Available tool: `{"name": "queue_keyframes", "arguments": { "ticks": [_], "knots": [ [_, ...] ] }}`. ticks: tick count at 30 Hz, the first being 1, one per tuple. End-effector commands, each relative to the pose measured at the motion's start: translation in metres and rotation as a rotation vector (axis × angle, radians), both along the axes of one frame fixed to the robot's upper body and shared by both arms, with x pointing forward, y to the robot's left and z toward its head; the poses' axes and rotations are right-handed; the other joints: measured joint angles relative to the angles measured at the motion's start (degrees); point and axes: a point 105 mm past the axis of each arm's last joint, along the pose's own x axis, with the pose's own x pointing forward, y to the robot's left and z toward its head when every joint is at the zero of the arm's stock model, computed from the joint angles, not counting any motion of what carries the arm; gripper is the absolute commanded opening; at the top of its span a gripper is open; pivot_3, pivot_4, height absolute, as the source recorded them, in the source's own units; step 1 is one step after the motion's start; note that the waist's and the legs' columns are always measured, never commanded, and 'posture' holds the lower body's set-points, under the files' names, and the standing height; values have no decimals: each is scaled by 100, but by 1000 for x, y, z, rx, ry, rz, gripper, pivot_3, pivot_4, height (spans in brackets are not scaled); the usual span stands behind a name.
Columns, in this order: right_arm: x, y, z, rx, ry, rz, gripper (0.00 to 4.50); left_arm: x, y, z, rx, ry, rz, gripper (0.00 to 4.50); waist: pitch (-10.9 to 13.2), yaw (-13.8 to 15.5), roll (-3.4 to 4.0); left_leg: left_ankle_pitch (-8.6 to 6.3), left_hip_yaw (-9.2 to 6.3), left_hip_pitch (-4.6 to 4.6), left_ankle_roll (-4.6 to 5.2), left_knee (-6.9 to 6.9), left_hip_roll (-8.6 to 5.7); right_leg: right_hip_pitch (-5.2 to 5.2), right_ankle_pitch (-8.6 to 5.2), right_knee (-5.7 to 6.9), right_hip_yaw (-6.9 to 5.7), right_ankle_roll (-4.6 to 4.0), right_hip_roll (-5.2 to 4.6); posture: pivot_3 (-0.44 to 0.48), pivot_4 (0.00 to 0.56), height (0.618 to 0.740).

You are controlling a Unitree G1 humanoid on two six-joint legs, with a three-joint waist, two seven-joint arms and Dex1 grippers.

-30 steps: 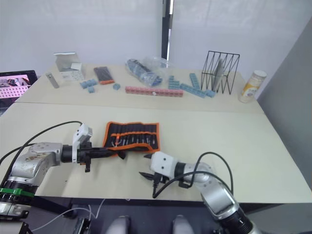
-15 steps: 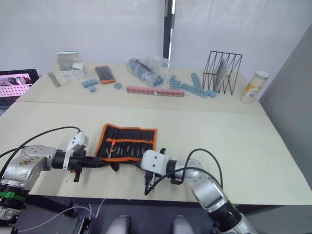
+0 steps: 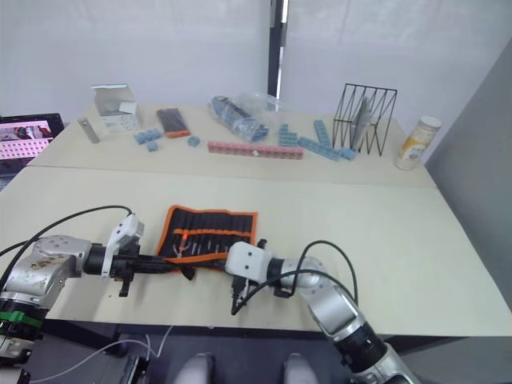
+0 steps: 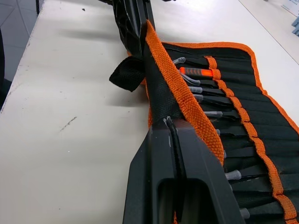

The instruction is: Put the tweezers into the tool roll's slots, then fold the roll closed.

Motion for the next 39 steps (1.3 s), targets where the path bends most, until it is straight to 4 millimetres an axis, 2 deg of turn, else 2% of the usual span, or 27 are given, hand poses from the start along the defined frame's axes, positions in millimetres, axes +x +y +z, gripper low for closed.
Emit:
{"name": "queue_keyframes", "arguments": {
  "ticks": [1, 10, 16, 24, 29, 32, 35, 39],
  "knots": [
    [0, 2, 8, 12, -46, 12, 16, 7, -1, 12, -11, -66, 3, 303, 0, -1, 0, 0, 0, 0, 0, 0, 0, 0, 0, 0, 0, 0, 0, 0, 150, 740],
    [13, -1, 3, 1, -50, -25, 0, 6, -2, 15, -40, -69, 18, 3151, 0, -2, 0, 3, 0, 0, 4, -1, 0, -1, 0, 1, 0, 0, 1, 0, 150, 740],
    [18, -4, 3, -10, -55, -39, 0, 16, -3, 27, -81, -84, 44, 3151, 1, 13, -1, 3, 0, 0, 5, 0, 0, 0, 0, 1, 0, 0, 1, 0, 150, 740],
    [37, -3, -6, -31, -43, -125, 0, 23, 5, 23, -5, -121, 65, 3151, 1, -17, -1, 21, 0, 0, 34, -4, 0, -2, 0, 3, 0, 1, 3, 0, 150, 740],
    [42, -2, -16, -51, -21, -152, 0, 29, 11, 40, 2, -194, 108, 3151, 2, -17, 0, 23, 0, 0, 35, -4, 0, -1, 0, 2, 0, 1, 2, 0, 150, 740],
    [43, -4, -20, -64, -12, -161, 0, 26, 9, 49, 22, -262, 95, 3151, 3, -17, 0, 22, 0, 0, 35, -3, 0, -1, 0, 2, 0, 1, 2, 0, 150, 740],
    [43, -6, -23, -78, -9, -166, 0, 18, 0, 54, -30, -283, 70, 3151, 3, -17, 1, 19, 0, 1, 29, -4, 0, 2, 0, 1, 0, 1, 1, 0, 150, 740],
    [43, -8, -29, -106, -6, -173, 0, 7, -14, 49, -105, -282, 63, 3151, 4, -17, 3, 15, 0, 2, 23, -4, 0, 3, 0, 2, 0, 1, 0, 0, 150, 740]
  ]
}}
